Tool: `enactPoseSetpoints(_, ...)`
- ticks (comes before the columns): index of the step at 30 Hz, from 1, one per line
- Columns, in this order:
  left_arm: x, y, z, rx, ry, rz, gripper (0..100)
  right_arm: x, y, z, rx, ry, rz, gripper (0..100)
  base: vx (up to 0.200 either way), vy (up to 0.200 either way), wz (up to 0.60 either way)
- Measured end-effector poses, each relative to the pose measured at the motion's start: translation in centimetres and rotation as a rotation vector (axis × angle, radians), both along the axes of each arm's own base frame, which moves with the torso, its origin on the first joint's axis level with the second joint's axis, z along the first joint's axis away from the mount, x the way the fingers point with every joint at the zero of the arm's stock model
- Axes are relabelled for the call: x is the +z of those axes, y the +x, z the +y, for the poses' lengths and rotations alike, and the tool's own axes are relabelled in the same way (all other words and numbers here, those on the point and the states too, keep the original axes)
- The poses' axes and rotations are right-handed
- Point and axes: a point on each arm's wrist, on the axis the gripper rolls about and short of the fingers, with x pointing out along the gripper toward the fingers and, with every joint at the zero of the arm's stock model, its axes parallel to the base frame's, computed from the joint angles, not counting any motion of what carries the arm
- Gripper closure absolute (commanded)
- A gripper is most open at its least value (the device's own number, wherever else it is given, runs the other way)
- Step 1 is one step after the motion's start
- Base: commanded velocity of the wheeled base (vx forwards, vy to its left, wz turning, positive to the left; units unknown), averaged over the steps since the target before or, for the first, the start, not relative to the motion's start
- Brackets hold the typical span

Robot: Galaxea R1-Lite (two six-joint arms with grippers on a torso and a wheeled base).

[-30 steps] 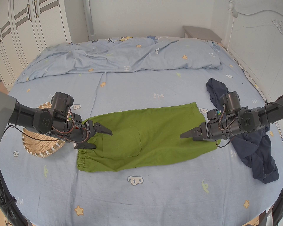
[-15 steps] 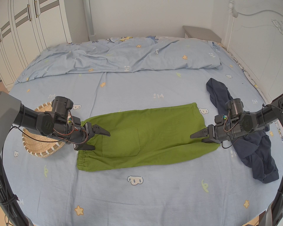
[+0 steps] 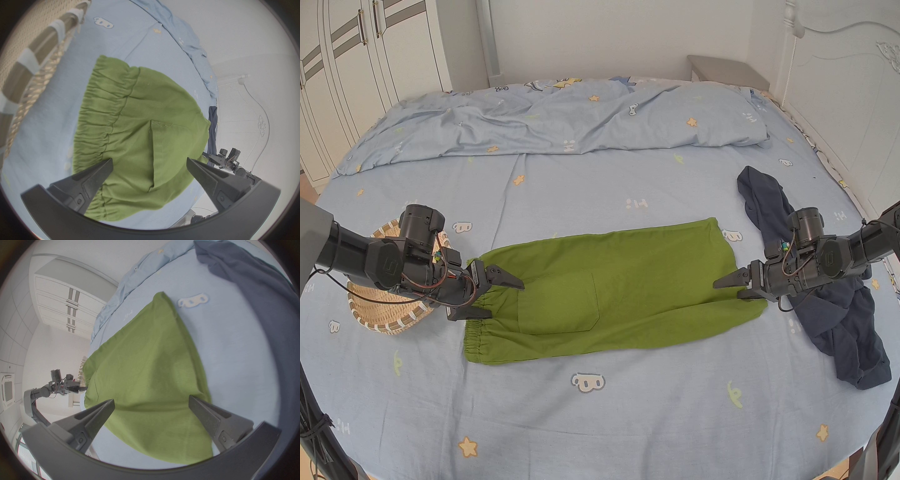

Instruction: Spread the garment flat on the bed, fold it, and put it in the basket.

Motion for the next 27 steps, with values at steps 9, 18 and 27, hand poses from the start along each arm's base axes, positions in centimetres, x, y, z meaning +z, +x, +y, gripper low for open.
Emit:
enactPoseSetpoints(9, 0.9, -4.2, 1.4, 0.005, -0.018, 0.014, 0, 4.1, -1.4, -0.9, -0.034, 0.015, -0.088, 0, 0.000, 0.000, 0.00)
enactPoseSetpoints(18, 0.2, -5.0, 4.2, -0.010, 0.047, -0.074, 0, 7.0, -3.2, -1.2, -0.039, 0.026, -0.161, 0, 0.000, 0.000, 0.00)
enactPoseSetpoints(27, -1.3, -3.5, 5.4, 0.002, 0.041, -0.085, 0, 7.8, -4.4, -0.1, -0.003, 0.027, -0.179, 0, 0.000, 0.000, 0.00)
